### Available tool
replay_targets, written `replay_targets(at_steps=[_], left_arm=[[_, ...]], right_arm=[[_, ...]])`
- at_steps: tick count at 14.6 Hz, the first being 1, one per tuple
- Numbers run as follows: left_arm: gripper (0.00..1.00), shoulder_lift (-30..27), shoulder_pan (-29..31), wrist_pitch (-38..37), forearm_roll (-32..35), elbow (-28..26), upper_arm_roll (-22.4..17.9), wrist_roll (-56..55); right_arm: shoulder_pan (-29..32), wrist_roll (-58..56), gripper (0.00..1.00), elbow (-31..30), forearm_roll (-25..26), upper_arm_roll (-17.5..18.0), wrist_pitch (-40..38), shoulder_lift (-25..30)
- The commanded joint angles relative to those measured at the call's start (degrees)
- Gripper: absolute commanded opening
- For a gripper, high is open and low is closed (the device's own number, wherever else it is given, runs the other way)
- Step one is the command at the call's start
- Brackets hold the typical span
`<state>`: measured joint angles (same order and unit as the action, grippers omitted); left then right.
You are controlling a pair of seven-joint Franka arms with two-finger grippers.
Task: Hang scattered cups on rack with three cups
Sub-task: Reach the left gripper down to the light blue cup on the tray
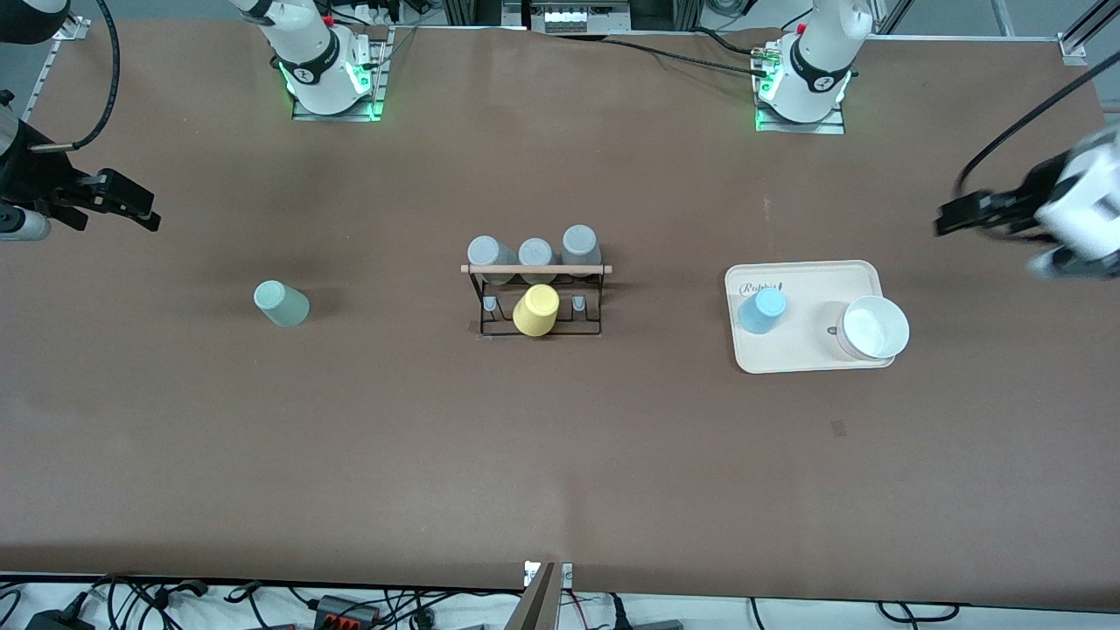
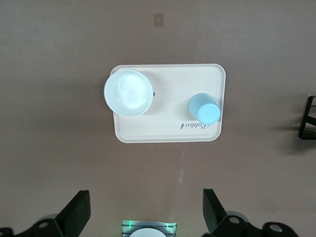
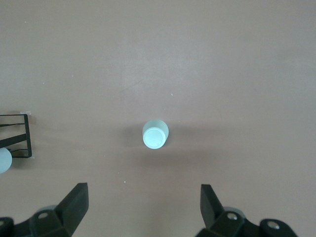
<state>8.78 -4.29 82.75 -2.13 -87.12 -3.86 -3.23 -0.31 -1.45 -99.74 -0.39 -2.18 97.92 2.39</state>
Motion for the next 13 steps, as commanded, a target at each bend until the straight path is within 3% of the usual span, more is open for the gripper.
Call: replay_targets(at_steps=[1, 9, 13], left_arm=[[1.00, 2.12, -1.52, 4.23, 0.12, -0.84, 0.61, -1.25], [1.00, 2.12, -1.43, 32.35, -0.33, -22.45, 7.37, -13.54], [1.00, 2.91, -1.51, 46.51, -0.33, -32.91, 8.87, -16.45]], right_arm=[[0.40, -0.84, 1.00, 0.07, 0.04, 0.42, -0.71, -0.02], [0.66, -1.01, 1.00, -0.02, 0.21, 0.42, -0.80, -0.46], [0.75, -0.75, 1.00, -0.02, 0.12, 0.25, -0.97, -0.63]])
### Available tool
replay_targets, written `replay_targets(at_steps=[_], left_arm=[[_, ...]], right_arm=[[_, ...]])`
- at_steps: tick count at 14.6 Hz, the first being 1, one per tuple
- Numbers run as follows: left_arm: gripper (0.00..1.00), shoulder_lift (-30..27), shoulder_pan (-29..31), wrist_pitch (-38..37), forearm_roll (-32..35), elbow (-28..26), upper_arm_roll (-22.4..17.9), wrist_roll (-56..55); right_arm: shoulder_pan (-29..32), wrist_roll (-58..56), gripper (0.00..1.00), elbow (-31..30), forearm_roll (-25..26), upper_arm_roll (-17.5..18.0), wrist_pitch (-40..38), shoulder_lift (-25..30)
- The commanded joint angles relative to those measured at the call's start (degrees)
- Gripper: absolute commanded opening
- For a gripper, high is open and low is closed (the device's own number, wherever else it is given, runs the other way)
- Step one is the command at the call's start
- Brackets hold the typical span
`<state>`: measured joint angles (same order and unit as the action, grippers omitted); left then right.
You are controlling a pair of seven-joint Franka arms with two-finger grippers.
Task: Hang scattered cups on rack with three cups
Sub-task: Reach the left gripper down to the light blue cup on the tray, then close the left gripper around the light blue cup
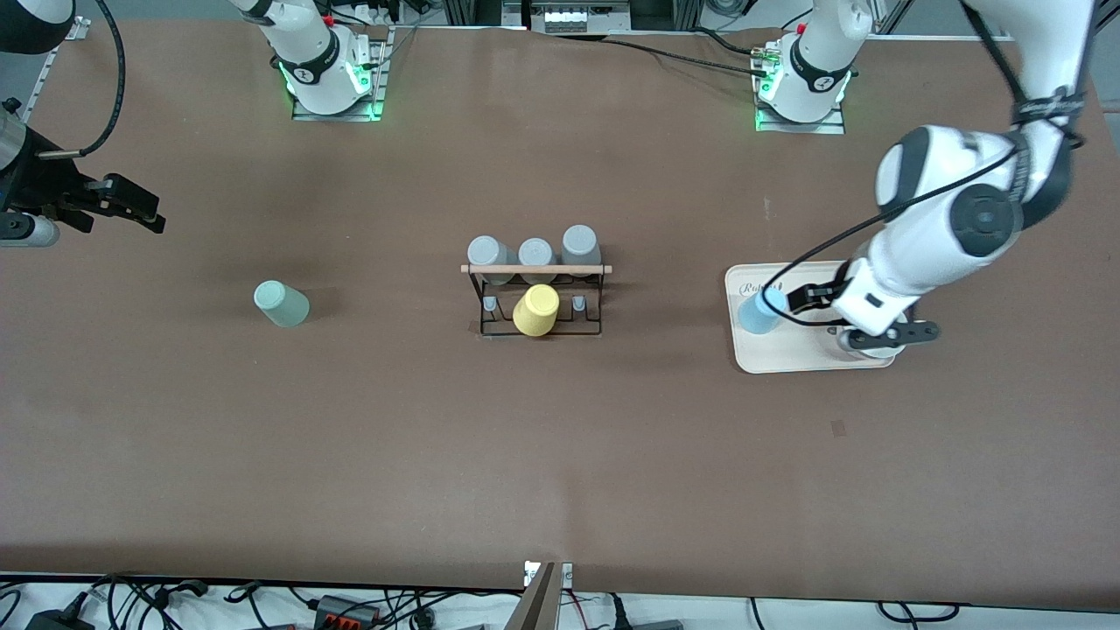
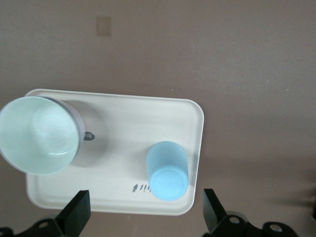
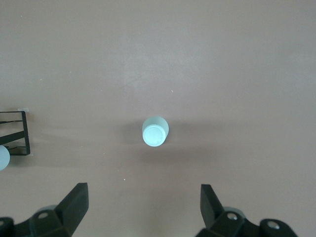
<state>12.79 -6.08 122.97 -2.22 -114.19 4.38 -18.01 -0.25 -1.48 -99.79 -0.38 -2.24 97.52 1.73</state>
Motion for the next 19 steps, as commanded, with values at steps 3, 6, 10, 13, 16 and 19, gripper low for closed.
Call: replay_targets(at_steps=[3, 6, 10, 13, 16, 19], left_arm=[[1.00, 1.26, 0.28, 13.77, -0.25, -9.73, 2.39, -3.95], [1.00, 3.64, 0.28, 17.30, -0.25, -11.05, 3.27, -5.28], [0.99, 4.61, 0.28, 19.85, -0.16, -12.99, 3.36, -5.28], [0.85, 4.61, 0.28, 19.24, -0.16, -13.08, 3.36, -5.10], [0.65, 4.61, 0.28, 17.58, -0.07, -12.99, 3.36, -4.75], [0.48, 4.52, 0.28, 15.38, -0.07, -12.38, 3.36, -4.75]], right_arm=[[0.69, -0.46, 1.00, 0.04, 0.12, 0.39, -0.57, -0.41], [0.69, -0.46, 1.00, 0.04, 0.12, 0.31, -0.57, -0.41], [0.78, -0.37, 1.00, 0.04, 0.12, 0.31, -0.49, -0.41], [0.78, -0.46, 1.00, 0.04, 0.12, 0.31, -0.49, -0.33], [0.78, -0.46, 1.00, 0.04, 0.12, 0.31, -0.49, -0.41], [0.78, -0.54, 1.00, 0.04, 0.12, 0.31, -0.49, -0.41]])
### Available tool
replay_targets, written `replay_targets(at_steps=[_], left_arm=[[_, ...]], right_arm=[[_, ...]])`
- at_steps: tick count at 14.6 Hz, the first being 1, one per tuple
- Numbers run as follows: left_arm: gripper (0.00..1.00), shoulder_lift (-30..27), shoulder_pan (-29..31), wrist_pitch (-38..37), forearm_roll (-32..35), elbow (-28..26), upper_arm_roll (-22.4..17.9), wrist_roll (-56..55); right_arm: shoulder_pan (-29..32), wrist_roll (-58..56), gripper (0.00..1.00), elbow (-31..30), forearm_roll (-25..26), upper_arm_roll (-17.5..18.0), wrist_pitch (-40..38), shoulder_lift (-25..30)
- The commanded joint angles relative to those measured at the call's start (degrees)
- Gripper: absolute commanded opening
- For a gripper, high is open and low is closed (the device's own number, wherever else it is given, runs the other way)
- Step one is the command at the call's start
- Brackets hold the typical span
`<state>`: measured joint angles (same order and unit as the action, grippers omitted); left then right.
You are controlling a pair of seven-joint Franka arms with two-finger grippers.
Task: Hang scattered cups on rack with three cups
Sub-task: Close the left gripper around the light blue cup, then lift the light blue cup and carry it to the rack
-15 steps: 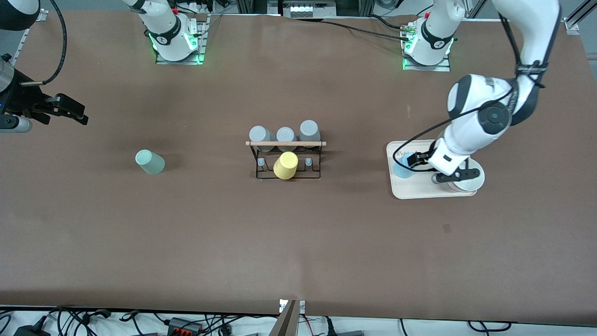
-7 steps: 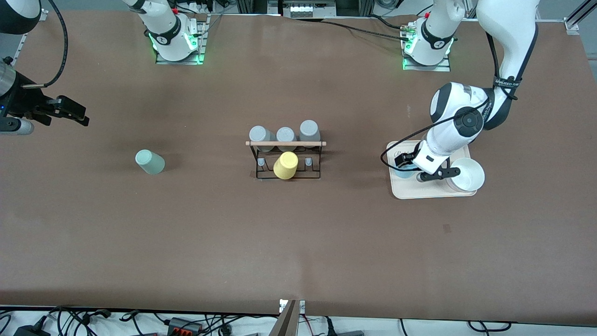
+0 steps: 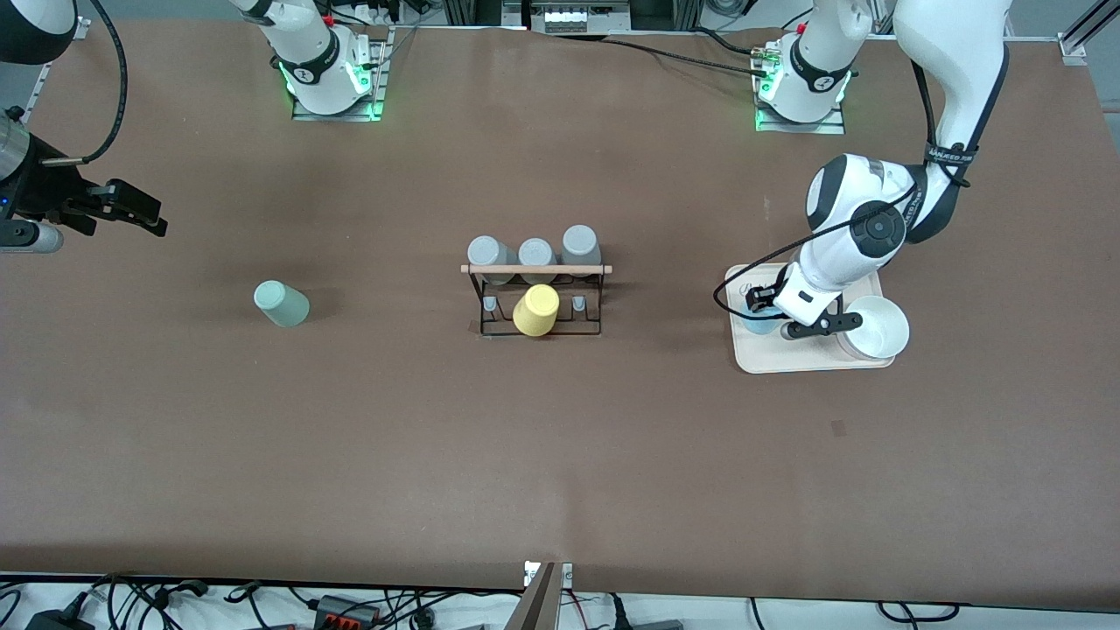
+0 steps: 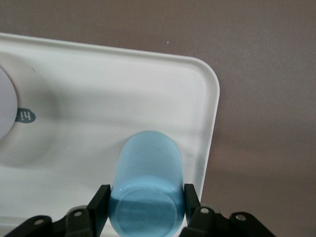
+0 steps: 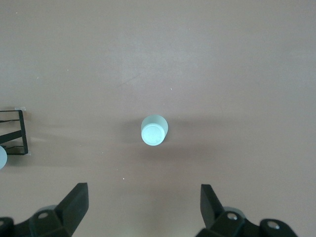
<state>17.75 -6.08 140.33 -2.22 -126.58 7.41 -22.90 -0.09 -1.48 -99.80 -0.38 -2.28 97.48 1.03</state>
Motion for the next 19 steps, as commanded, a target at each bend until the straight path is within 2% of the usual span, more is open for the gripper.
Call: replay_targets(at_steps=[1, 3, 5, 7, 10, 15, 19], left_arm=[[0.44, -0.61, 0.27, -2.42, -0.07, 0.54, 0.33, 0.05], [0.41, -0.61, 0.27, -4.78, -0.07, 4.12, 0.41, -0.48], [0.41, -0.52, 0.01, -11.18, -0.07, 10.53, 0.41, -2.23], [0.41, -0.26, -2.09, -17.08, -0.15, 16.95, 0.50, -6.87], [0.41, 0.53, -6.48, -20.26, -0.33, 22.94, 0.50, -15.83], [0.41, 7.55, -15.44, -27.73, -1.21, 38.48, 0.50, -31.39], [0.41, 12.30, -20.81, -28.09, -1.12, 45.00, 0.50, -40.71]], right_arm=[[0.62, -0.55, 1.00, 0.05, 0.12, 0.35, -0.45, 0.29], [0.62, -0.55, 1.00, 0.05, 0.12, 0.35, -0.45, 0.29], [0.62, -0.63, 1.00, 0.05, 0.12, 0.35, -0.45, 0.29], [0.62, -0.63, 1.00, 0.05, 0.12, 0.35, -0.45, 0.29], [0.62, -0.81, 1.00, 0.05, 0.21, 0.35, -0.45, 0.29], [0.62, -0.98, 1.00, 0.05, 0.21, 0.35, -0.54, 0.37], [0.88, -0.98, 1.00, 0.05, 0.21, 0.26, -0.54, -0.06]])
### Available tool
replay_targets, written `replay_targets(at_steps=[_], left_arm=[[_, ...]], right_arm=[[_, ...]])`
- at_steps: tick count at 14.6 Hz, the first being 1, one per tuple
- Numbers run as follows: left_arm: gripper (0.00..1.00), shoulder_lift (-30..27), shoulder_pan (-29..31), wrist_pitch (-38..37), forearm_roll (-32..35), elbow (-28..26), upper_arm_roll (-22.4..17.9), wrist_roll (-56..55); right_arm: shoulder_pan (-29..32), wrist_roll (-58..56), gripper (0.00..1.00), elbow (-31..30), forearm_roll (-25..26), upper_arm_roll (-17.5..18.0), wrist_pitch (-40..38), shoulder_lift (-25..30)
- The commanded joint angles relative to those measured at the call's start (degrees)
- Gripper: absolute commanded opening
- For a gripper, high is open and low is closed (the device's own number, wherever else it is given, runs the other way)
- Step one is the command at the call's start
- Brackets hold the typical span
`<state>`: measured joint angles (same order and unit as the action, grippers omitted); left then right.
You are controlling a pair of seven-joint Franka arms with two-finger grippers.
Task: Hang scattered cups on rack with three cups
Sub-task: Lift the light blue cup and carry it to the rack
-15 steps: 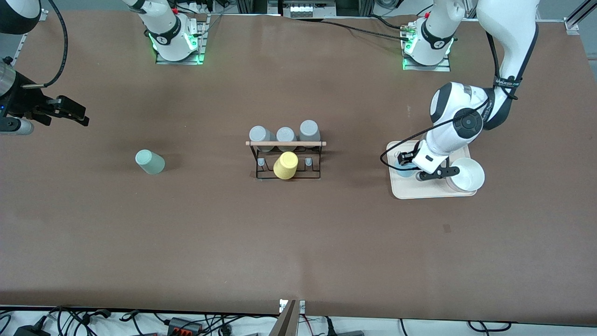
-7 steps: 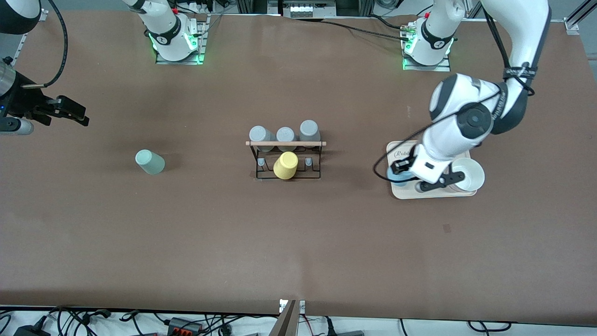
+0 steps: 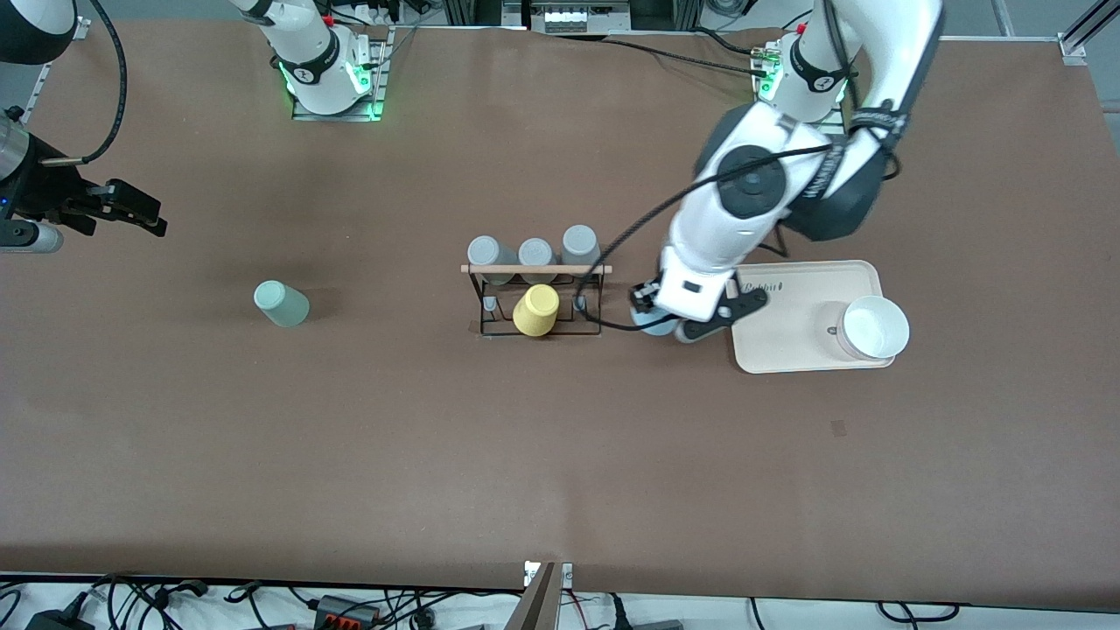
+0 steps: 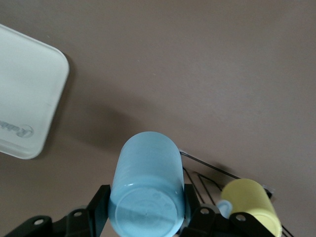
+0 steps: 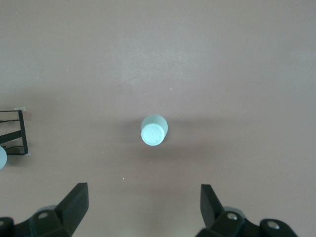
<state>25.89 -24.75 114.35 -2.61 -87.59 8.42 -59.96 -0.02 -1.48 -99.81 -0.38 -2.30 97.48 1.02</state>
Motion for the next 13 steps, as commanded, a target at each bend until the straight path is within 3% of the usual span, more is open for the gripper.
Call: replay_targets(at_steps=[1, 4, 10, 13], left_arm=[[0.41, 5.21, -3.01, -2.03, -0.64, 7.33, -0.60, -5.15], [0.41, 7.59, -5.13, -2.03, -0.38, 10.85, -0.60, -8.41], [0.41, 8.04, -7.24, -1.85, -0.29, 11.82, -1.03, -10.61], [0.41, 7.68, -7.24, -4.65, -0.29, 15.32, -1.21, -11.05]], right_arm=[[0.81, -0.98, 1.00, 0.05, 0.21, 0.28, -0.54, -0.06], [1.16, -0.90, 1.00, 0.14, 0.29, 0.28, -0.36, -0.14], [1.25, -0.90, 1.00, 0.05, 0.29, 0.20, -0.45, -0.15], [1.25, -0.81, 1.00, 0.14, 0.21, 0.20, -0.45, -0.50]])
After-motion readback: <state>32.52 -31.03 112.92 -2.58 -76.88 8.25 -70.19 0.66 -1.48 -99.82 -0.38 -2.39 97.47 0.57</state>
